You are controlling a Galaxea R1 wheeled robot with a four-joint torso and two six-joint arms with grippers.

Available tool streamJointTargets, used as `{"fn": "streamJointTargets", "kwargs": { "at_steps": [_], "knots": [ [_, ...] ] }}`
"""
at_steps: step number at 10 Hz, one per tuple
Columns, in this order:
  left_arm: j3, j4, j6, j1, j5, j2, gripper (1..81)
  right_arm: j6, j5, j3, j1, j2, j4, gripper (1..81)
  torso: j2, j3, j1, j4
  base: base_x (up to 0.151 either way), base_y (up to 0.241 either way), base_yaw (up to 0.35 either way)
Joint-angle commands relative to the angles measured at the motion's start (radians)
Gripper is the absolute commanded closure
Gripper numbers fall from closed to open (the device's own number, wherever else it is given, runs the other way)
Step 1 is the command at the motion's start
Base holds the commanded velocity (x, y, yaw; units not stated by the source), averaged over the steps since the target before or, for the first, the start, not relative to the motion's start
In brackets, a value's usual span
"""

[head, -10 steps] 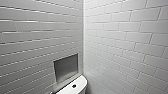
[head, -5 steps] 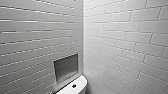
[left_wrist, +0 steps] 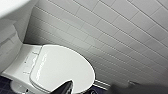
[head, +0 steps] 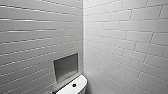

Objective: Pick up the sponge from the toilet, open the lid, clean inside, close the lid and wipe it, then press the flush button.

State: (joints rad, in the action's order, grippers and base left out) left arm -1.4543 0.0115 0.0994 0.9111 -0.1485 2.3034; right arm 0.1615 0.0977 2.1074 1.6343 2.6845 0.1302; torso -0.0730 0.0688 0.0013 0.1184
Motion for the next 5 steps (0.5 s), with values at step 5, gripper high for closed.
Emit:
{"fn": "streamJointTargets", "kwargs": {
  "at_steps": [5],
  "knots": [
    [0.034,0.288,-0.003,-0.497,-0.177,-0.053,1.0,0.001,-0.059,-0.017,-0.035,-0.013,0.011,81.1,0.001,0.131,0.001,0.000,0.000,0.000,0.000]
  ]
}}
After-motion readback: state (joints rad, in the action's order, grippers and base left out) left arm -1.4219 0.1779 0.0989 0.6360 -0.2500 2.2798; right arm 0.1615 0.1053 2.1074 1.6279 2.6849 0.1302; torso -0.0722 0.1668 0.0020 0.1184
